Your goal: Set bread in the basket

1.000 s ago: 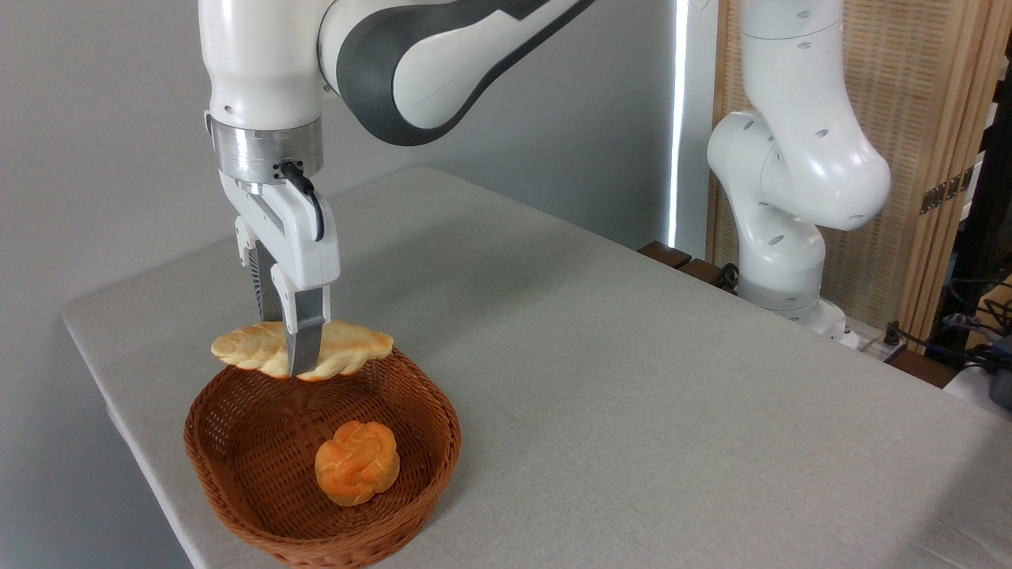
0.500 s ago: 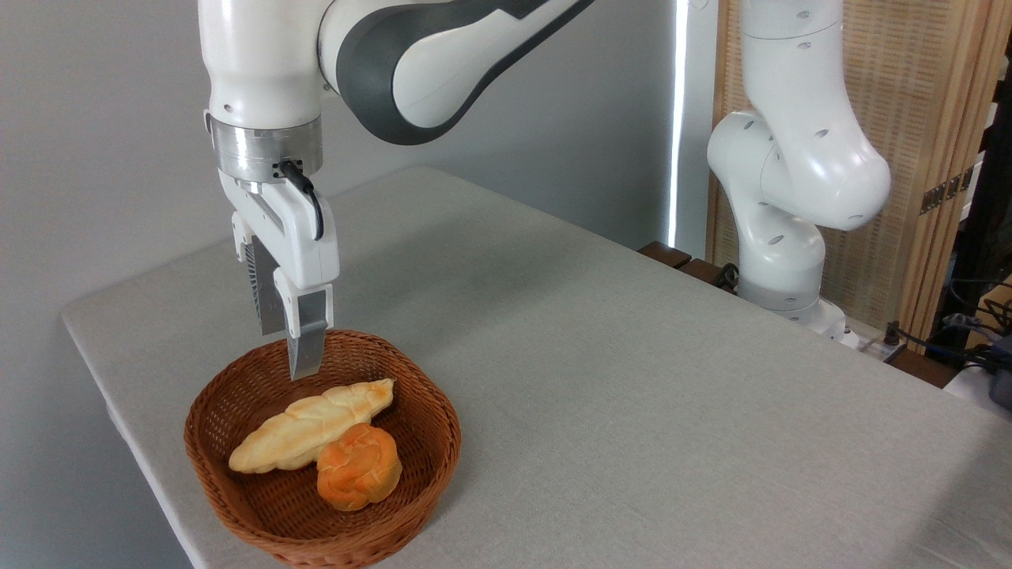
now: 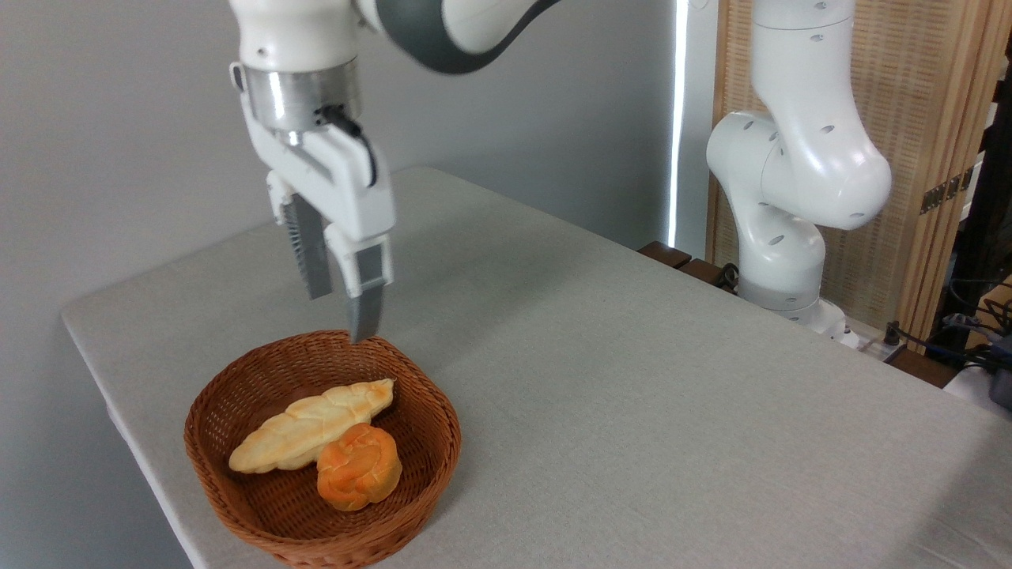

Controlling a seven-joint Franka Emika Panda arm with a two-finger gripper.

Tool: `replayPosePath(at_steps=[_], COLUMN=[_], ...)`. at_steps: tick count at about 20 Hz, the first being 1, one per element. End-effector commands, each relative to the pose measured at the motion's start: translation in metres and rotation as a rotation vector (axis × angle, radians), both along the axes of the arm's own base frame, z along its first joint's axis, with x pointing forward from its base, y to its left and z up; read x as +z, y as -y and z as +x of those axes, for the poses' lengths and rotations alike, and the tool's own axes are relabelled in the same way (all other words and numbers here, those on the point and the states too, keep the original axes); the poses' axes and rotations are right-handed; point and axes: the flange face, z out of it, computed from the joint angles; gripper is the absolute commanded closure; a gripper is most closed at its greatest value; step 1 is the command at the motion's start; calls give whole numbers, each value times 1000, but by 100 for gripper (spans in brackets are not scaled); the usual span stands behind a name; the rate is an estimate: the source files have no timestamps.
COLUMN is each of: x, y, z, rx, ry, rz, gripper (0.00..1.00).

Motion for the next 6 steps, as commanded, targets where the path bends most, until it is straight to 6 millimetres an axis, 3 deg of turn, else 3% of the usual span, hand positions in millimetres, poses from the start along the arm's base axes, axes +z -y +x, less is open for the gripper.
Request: replayPosePath(at_steps=[1, 6], x=[16, 19], y=[-28, -37], z=[-20, -25], rx=[36, 59], ry=[-32, -52], rz=[61, 63], gripper=[0, 0])
